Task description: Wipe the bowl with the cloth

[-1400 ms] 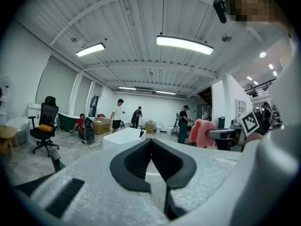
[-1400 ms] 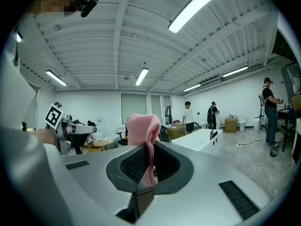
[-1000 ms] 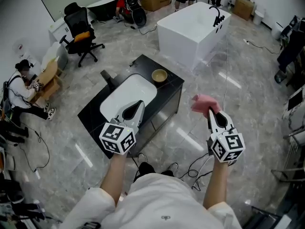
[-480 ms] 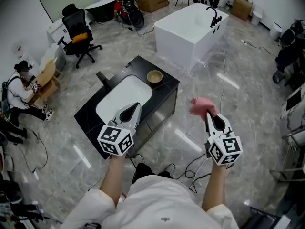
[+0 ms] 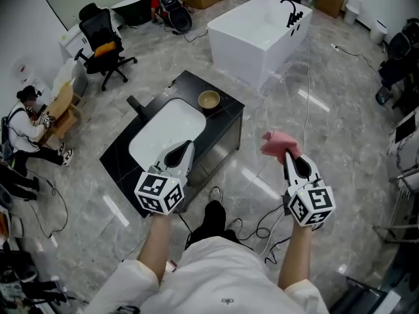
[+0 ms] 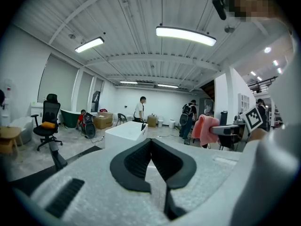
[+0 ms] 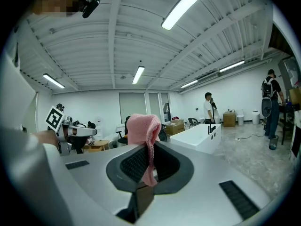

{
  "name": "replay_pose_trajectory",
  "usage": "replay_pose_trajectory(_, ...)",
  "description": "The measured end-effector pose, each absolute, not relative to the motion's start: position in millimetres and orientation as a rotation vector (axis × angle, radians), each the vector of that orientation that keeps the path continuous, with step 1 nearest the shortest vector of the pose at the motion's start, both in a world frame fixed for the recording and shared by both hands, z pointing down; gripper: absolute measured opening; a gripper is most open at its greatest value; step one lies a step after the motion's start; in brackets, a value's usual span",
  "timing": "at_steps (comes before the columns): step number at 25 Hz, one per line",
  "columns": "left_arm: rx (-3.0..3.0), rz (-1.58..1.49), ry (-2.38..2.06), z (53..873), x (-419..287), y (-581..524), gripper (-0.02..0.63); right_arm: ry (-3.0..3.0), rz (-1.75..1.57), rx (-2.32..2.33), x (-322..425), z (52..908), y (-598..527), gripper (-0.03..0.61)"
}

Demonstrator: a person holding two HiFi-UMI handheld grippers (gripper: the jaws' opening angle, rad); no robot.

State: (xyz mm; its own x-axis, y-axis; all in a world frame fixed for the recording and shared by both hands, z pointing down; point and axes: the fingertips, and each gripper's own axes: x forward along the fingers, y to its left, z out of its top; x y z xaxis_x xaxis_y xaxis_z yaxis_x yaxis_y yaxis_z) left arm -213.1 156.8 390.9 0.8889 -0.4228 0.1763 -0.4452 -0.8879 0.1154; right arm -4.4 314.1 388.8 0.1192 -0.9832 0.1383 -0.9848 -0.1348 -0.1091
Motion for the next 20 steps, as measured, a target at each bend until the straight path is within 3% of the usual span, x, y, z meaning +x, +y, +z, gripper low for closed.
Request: replay_pose_trajectory(20, 2.927, 0.190, -0.696, 391.2, -155.5, 19.3, 0.012, -2.007, 0.207, 2.330, 65.6, 366.9, 187.0, 0.015)
